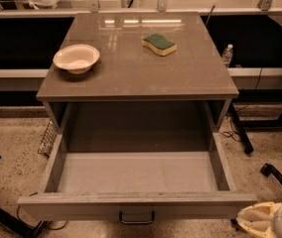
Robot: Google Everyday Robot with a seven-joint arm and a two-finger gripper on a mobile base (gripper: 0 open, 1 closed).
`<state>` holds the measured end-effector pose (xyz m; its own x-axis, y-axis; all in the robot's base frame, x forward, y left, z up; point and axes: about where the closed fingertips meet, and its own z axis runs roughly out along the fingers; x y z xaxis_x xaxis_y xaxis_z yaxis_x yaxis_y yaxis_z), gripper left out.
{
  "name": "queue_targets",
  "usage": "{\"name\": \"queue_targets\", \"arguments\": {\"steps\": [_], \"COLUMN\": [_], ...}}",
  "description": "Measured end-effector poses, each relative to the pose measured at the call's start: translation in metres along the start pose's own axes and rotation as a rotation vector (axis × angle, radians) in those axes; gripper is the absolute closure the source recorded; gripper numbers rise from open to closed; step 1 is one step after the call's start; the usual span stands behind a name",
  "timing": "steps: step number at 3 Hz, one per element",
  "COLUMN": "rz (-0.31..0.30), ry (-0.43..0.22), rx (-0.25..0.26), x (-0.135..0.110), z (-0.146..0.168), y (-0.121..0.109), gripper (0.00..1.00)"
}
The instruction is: Close top drawer
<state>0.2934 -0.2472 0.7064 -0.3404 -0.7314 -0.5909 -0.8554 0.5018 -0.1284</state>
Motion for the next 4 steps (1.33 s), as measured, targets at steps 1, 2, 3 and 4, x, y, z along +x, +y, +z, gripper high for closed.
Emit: {"name": "queue_targets", "arguments": {"steps": [1,2,3,4], "rz": [0.008,-0.021,-0.072,-0.125], "ry": [-0.046,-0.109,-0.127,-0.147], "rx": [-0.039,-0.055,-0.067,-0.086], "x": [0.011,0.007,-0.01,-0.033], "z": [0.036,0.069,0.087,0.108], "y": [0.008,0.004,-0.009,-0.032], "gripper": [1.0,1.0,1.0,1.0]}}
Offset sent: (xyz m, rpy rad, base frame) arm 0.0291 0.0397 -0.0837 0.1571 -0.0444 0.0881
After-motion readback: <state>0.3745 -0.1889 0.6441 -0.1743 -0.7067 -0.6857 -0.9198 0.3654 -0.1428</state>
